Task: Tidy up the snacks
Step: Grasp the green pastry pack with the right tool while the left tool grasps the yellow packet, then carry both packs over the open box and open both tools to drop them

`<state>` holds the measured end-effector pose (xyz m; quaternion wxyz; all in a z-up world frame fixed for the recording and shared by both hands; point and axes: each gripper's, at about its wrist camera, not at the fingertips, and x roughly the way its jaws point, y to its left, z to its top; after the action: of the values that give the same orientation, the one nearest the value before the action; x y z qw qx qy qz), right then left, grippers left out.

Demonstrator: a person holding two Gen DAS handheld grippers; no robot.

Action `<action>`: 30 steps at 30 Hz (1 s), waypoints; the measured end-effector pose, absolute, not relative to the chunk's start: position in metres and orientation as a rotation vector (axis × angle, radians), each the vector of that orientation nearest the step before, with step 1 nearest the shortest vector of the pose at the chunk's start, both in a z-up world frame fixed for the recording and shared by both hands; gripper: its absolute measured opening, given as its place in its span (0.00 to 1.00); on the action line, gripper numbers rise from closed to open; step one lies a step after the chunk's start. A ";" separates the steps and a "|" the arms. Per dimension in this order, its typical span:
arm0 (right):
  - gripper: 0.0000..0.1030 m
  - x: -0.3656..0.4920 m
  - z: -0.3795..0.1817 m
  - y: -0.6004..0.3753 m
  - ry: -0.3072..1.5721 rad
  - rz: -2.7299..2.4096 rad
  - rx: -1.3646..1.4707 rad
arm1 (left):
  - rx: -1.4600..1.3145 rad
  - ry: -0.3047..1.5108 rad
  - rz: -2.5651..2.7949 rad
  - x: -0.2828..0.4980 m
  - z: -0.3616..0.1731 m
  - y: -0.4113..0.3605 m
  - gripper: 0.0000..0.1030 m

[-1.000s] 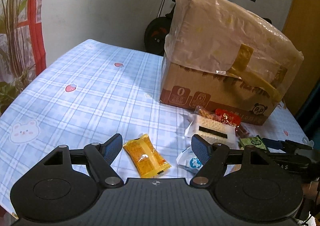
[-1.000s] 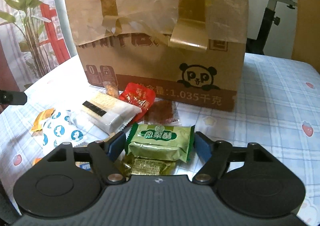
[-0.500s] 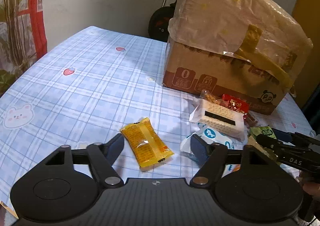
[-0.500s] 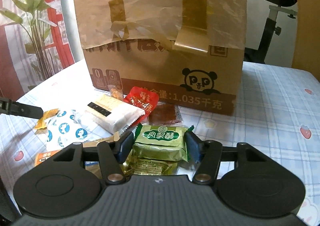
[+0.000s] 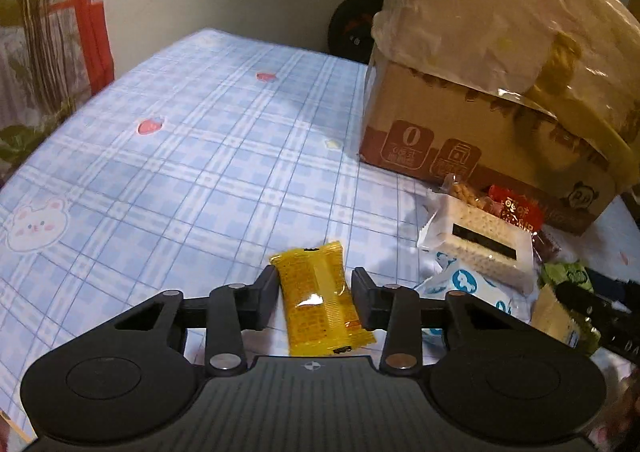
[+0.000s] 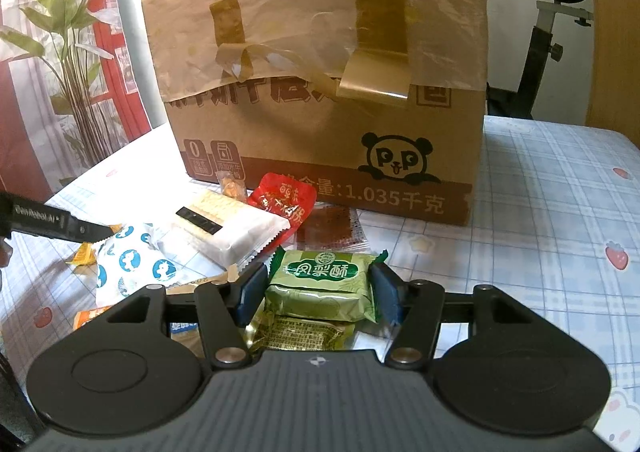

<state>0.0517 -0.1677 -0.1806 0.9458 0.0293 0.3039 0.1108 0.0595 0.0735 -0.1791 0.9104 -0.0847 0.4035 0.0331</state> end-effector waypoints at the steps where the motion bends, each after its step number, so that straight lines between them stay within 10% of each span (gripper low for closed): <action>1: 0.58 0.052 -0.181 -0.168 0.619 0.226 0.060 | -0.175 0.826 0.061 0.057 -0.179 0.073 0.35; 30: 0.58 0.032 -0.165 -0.172 0.533 0.218 0.063 | -0.126 0.653 0.004 0.031 -0.143 0.058 0.33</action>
<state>0.0318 -0.1718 -0.1648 0.9583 0.0308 0.2629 0.1074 0.0308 0.0580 -0.1425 0.9453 -0.0620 0.3204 0.0021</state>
